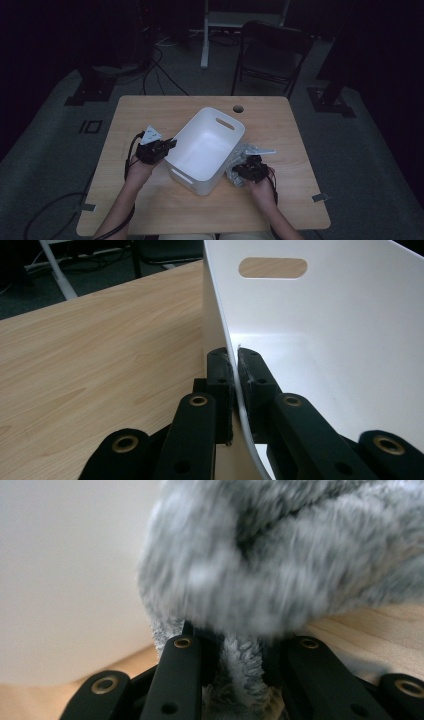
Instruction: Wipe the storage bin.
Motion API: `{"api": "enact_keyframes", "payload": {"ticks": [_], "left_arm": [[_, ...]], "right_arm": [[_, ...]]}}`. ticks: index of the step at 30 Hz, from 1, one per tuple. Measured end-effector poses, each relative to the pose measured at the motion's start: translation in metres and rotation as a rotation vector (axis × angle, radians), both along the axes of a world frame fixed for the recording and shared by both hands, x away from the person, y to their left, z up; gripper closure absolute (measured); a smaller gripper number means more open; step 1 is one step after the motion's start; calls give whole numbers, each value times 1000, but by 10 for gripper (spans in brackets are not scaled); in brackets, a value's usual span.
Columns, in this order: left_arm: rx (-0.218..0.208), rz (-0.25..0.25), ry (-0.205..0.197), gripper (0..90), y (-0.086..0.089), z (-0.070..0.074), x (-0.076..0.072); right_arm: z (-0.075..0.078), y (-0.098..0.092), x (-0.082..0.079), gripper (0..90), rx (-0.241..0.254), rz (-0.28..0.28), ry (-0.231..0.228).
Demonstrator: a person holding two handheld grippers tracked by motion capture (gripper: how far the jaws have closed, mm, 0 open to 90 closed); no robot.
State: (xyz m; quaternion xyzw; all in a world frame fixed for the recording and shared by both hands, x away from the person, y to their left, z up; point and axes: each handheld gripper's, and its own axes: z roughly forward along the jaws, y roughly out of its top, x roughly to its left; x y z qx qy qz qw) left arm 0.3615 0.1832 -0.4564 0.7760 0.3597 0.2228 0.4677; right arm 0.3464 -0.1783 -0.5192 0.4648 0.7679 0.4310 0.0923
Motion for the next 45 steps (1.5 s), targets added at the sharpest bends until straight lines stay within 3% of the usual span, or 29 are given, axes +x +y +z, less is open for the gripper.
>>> {"api": "enact_keyframes", "payload": {"ticks": [2,5,7,8,10,11,18,24,25,26,27,30,32,36,37,38,39,40,41,44,45], "left_arm": [[0,0,1,852,0,0,0],[-2,-3,3,852,-1,0,0],[-3,-4,4,853,-1,0,0],[-3,-5,4,853,-1,0,0],[-6,-10,5,852,-1,0,1],[-7,-14,6,851,-1,0,1],[8,-23,-1,849,-2,1,0],[8,-15,-2,847,-3,0,0],[4,-13,-1,847,-3,0,0],[2,-9,0,847,-4,0,0],[2,-3,-4,846,-4,0,0],[1,2,-7,845,-4,0,0],[0,12,-4,845,-4,0,0],[1,19,-3,847,-5,0,0],[2,19,-3,848,-5,0,0],[2,19,-3,847,-5,0,0],[3,21,-1,848,-6,0,1],[3,21,-1,848,-6,0,1],[-1,15,3,848,-6,0,1],[-1,1,4,848,-6,0,1],[-3,-8,6,846,-7,0,1]], "right_arm": [[5,-1,-4,757,19,15,-12],[35,-4,-25,756,105,61,-83],[43,-3,-29,756,126,69,-106],[53,1,-35,756,120,84,-140],[56,8,-37,756,68,78,-162],[52,13,-35,757,42,74,-162],[37,18,-29,758,1,58,-142],[12,18,-17,757,-73,47,-97],[0,17,-10,757,-94,38,-61],[0,17,-10,757,-94,38,-61],[-10,17,-4,757,-105,33,-21],[-11,15,0,757,-91,32,0],[-8,15,-2,757,-91,36,3],[5,9,-15,756,-17,77,-22],[18,7,-27,757,28,104,-59],[18,7,-27,757,28,104,-59],[35,6,-40,756,74,134,-116],[35,6,-40,756,74,134,-116],[47,7,-48,755,102,145,-154],[52,11,-49,755,89,148,-164],[51,16,-47,755,59,143,-169]]}}
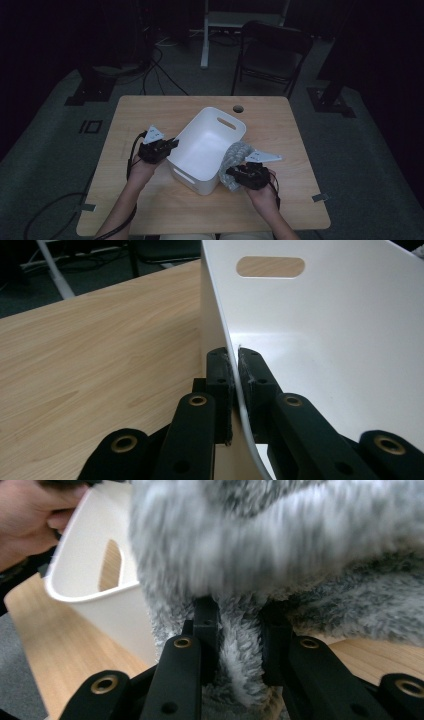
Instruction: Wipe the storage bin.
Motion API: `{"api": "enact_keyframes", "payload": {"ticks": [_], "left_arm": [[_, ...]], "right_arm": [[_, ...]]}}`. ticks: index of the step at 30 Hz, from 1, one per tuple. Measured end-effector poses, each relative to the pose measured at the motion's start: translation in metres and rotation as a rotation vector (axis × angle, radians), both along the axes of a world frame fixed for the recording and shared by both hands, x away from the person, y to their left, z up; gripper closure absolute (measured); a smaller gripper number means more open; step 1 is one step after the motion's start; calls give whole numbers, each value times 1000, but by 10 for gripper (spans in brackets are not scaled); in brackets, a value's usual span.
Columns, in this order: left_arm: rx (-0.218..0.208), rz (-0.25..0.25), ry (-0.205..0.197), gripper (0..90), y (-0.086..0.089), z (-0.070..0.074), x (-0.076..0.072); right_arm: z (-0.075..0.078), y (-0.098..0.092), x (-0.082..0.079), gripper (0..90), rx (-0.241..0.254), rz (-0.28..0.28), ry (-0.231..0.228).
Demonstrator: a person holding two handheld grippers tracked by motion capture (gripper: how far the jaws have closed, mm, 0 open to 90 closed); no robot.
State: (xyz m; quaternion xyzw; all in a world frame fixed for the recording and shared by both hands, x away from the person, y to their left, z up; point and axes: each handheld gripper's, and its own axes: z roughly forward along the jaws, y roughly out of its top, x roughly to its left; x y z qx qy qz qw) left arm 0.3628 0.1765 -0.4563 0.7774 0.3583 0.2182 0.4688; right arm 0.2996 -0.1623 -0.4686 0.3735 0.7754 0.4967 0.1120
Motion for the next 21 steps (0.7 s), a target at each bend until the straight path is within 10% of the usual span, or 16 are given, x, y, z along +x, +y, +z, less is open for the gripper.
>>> {"api": "enact_keyframes", "payload": {"ticks": [21], "left_arm": [[-7,4,-14,841,-4,-1,0]], "right_arm": [[-54,0,30,755,-131,-66,101]]}}
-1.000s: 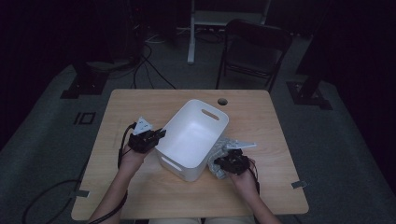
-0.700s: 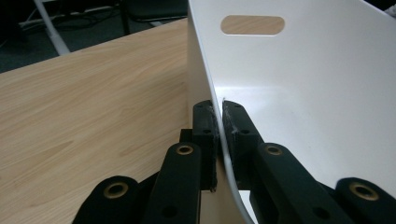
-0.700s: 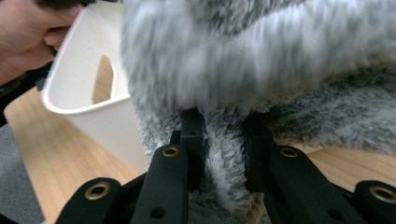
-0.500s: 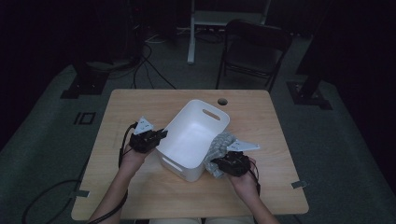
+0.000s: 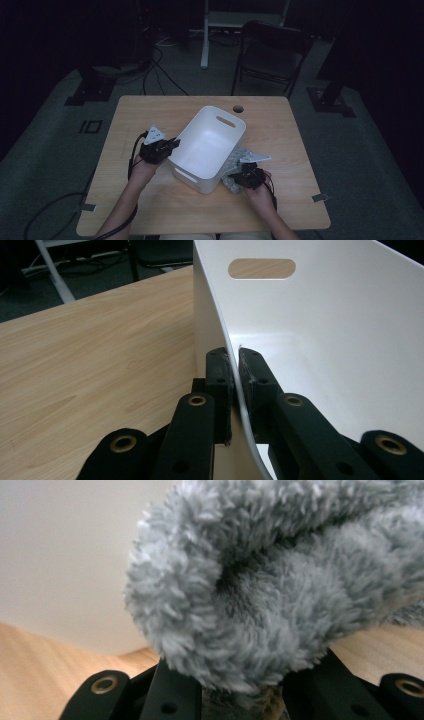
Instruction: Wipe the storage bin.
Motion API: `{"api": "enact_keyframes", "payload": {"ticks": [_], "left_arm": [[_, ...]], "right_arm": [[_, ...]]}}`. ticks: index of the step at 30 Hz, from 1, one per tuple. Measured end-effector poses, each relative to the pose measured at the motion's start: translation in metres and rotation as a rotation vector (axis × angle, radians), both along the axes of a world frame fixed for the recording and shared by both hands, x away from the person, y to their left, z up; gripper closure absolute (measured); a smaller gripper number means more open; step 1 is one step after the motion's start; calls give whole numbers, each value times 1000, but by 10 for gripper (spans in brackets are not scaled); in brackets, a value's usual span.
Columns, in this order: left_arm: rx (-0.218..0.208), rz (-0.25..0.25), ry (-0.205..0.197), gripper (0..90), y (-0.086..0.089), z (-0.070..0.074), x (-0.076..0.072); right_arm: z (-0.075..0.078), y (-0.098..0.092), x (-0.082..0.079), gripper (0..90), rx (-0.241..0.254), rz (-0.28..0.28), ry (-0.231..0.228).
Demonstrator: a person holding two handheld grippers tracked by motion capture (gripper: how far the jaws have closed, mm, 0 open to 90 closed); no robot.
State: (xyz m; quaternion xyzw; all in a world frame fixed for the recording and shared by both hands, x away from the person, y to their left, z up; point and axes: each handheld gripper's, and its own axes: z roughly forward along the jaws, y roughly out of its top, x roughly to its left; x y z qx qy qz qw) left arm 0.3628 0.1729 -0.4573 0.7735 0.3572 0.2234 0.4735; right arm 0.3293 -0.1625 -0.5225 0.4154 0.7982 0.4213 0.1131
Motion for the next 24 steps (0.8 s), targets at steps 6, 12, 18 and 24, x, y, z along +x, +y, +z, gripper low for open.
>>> {"api": "enact_keyframes", "payload": {"ticks": [6,12,18,24], "left_arm": [[-5,15,0,834,0,0,0],[-3,32,1,841,-1,0,0],[-3,37,2,845,-2,0,0],[-3,17,6,843,-3,0,0]], "right_arm": [[-11,0,8,754,-21,-14,52],[4,-5,-7,755,39,36,51],[48,-9,-42,753,146,121,-70],[46,9,-43,753,71,96,-107]]}}
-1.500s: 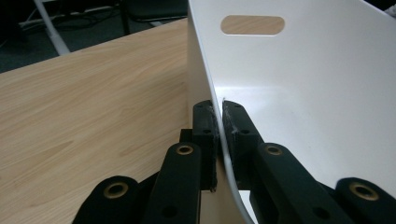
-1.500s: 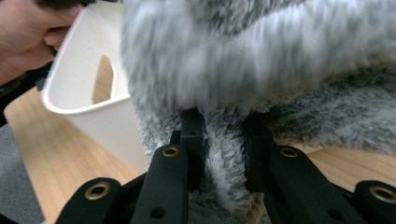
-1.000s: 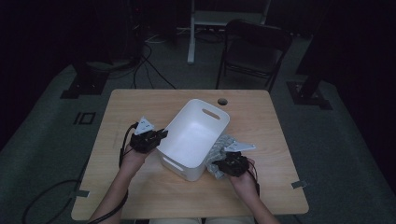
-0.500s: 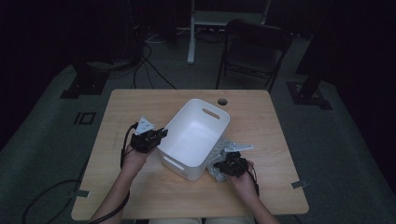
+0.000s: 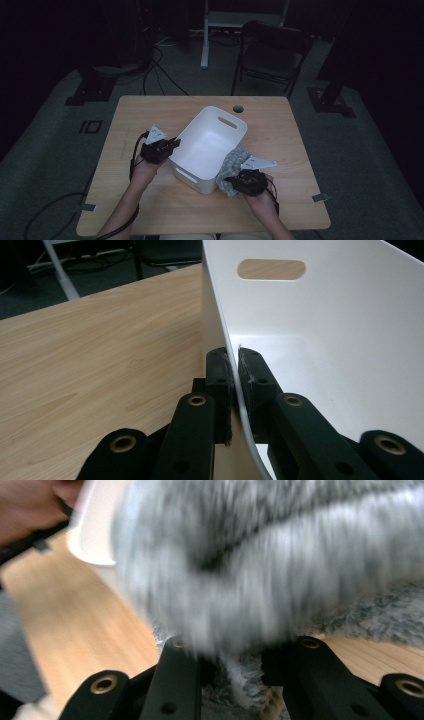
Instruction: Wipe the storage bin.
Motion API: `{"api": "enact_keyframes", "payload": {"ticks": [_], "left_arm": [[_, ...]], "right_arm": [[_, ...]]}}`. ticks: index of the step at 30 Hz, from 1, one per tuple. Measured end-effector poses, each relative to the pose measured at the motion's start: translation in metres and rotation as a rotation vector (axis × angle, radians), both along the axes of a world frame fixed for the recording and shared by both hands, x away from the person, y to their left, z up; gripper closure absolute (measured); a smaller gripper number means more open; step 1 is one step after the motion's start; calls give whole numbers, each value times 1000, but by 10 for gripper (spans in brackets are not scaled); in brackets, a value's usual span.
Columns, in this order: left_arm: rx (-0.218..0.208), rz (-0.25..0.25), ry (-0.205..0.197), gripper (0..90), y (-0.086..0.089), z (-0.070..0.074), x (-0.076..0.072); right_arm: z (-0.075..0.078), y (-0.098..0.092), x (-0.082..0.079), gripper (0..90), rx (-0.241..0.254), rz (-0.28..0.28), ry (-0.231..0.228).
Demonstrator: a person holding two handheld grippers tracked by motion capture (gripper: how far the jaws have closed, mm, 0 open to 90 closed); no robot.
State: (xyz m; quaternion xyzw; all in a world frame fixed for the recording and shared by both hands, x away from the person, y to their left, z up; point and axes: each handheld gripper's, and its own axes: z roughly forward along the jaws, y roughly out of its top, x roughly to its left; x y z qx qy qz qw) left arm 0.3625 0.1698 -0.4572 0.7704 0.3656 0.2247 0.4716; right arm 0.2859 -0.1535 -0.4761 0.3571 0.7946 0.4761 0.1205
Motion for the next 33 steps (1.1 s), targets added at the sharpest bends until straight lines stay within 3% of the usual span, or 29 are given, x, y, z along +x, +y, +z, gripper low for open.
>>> {"api": "enact_keyframes", "payload": {"ticks": [2,8,9,10,11,12,13,16,19,20,21,22,23,24,27,28,29,30,31,33], "left_arm": [[0,2,0,841,0,0,-1],[2,7,-6,839,-2,0,-1],[3,7,-6,839,-2,0,-1],[3,7,-6,839,-2,0,-1],[-2,10,-5,838,-2,-1,-1],[-2,10,-5,838,-2,-1,-1],[-3,22,-6,839,-2,-1,-1],[-8,40,-7,839,-3,-1,-1],[-8,53,-9,840,-3,-1,-1],[-10,56,-10,840,-3,-1,-1],[-9,58,-9,840,-4,-1,-1],[-9,58,-9,840,-4,-1,-1],[-13,60,-8,840,-4,-1,-1],[-13,60,-8,840,-4,-1,-1],[-16,64,-8,840,-4,-1,-1],[-16,64,-8,840,-4,-1,-1],[-16,65,-7,840,-5,-1,-1],[-16,65,-7,841,-5,-1,-1],[-18,67,-6,840,-5,-1,-1],[-21,69,-4,841,-5,-1,-1]], "right_arm": [[-5,3,3,753,-20,-14,-6],[-22,2,16,753,-82,-39,37],[-33,2,22,753,-107,-51,65],[-33,2,22,753,-107,-51,65],[-47,2,29,752,-138,-59,101],[-47,2,29,752,-138,-59,101],[-60,3,36,750,-164,-58,134],[-64,1,39,749,-146,-54,144],[-59,2,37,749,-165,-59,140],[-57,0,35,749,-145,-53,144],[-49,-5,30,749,-86,-32,152],[-49,-5,30,749,-86,-32,152],[-37,-11,21,749,-30,2,128],[-37,-11,21,749,-30,2,128],[-17,-18,2,721,98,63,62],[-17,-18,2,721,98,63,62],[-11,-17,-6,649,142,90,31],[-11,-17,-6,649,142,90,31],[-9,-12,-10,547,158,125,13],[-9,-9,-12,526,154,125,3]]}}
